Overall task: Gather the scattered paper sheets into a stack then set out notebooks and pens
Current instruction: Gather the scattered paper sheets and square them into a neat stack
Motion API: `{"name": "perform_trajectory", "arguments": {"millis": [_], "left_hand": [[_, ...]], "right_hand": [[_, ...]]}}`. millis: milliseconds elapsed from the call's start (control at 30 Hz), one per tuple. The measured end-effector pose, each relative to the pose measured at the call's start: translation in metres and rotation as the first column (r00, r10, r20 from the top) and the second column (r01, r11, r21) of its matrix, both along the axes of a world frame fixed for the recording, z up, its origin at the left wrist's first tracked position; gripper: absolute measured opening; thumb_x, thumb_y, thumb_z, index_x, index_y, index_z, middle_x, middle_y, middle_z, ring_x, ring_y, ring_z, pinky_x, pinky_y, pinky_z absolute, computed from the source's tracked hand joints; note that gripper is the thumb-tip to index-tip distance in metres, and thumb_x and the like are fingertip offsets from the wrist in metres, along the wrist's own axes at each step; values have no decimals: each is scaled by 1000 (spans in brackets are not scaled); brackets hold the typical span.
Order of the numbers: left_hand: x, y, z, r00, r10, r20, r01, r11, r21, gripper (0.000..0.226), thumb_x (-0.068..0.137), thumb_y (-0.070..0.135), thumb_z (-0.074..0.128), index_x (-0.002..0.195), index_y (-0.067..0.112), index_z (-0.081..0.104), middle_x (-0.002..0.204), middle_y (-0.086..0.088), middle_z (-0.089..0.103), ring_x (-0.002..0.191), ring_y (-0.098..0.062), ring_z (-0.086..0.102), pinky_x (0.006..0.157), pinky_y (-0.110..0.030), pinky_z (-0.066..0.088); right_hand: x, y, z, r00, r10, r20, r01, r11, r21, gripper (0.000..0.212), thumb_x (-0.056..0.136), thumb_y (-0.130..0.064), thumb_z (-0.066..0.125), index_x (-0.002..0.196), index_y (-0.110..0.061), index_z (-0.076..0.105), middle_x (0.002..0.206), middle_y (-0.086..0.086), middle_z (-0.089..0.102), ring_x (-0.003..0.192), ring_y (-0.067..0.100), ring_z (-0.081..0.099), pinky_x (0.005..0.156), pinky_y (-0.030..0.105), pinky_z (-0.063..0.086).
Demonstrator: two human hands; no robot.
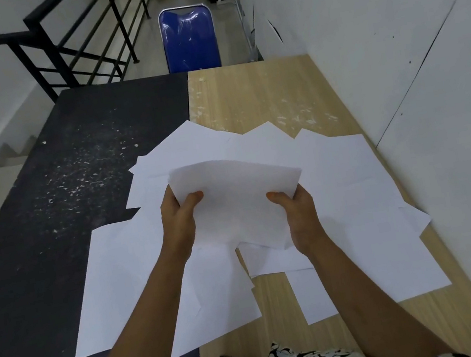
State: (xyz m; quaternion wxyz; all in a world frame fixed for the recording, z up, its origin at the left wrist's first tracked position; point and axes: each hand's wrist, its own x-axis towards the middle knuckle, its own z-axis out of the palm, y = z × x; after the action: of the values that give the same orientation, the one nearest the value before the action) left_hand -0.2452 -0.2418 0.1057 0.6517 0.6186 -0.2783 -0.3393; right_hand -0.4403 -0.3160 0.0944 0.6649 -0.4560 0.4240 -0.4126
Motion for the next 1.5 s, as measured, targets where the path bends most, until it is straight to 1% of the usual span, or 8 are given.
{"name": "perform_trajectory", "arguments": {"millis": [100,200,667,933,1067,1333,1400,1500], "left_hand": [[2,3,-9,1000,-7,-26,8,999,37,52,80,24,65,131,20,52,121,2,63,108,-17,60,87,-32,51],[0,7,-17,998,-64,2,63,995,83,42,87,19,68,127,24,54,117,7,65,106,-13,61,87,-31,53],[-4,20,-43,989,-101,105,89,989,118,37,99,24,51,136,23,47,119,13,61,106,-1,59,80,-12,50],[-5,22,-59,989,-117,88,94,970,226,34,99,20,51,133,20,51,119,7,61,107,-12,59,89,-24,48],[-1,20,-58,991,-45,124,13,968,251,29,99,23,53,127,17,57,113,6,64,101,-13,61,81,-23,49],[3,24,-80,997,59,-48,-36,923,382,36,96,21,58,129,12,49,126,-4,58,108,-21,58,85,-30,45],[1,29,-89,1000,4,9,-8,879,476,52,93,24,63,138,13,39,133,-4,50,116,-22,52,90,-32,42],[-1,44,-111,891,-256,375,-98,698,710,81,88,40,66,150,15,20,156,-8,25,142,-32,26,110,-48,29]], "right_hand": [[5,1,-10,1000,15,-16,-14,999,40,45,71,-18,73,114,-15,60,110,8,68,101,25,64,86,37,54],[10,4,-19,997,19,-69,-12,996,90,27,87,-16,68,112,-22,60,108,1,68,101,19,63,80,26,51],[6,7,-33,992,33,-119,-19,993,113,38,93,-22,61,130,-20,53,122,-4,64,114,15,58,102,33,44],[4,10,-51,954,84,-287,-56,993,102,32,94,-21,61,125,-17,55,108,-3,62,105,18,58,91,28,44],[-2,10,-56,939,74,-336,-73,997,15,24,93,-23,62,118,-21,59,103,-10,65,96,8,62,84,23,48],[-9,23,-86,872,113,-476,-122,992,11,32,97,-19,56,128,-16,57,120,-1,63,111,16,58,98,33,47],[-11,24,-92,863,29,-505,-20,1000,22,34,97,-16,55,130,-12,56,124,3,62,113,19,57,102,37,46],[-15,27,-96,844,-100,-527,141,989,39,33,96,-12,53,129,-10,56,114,2,61,103,18,56,92,31,45]]}}
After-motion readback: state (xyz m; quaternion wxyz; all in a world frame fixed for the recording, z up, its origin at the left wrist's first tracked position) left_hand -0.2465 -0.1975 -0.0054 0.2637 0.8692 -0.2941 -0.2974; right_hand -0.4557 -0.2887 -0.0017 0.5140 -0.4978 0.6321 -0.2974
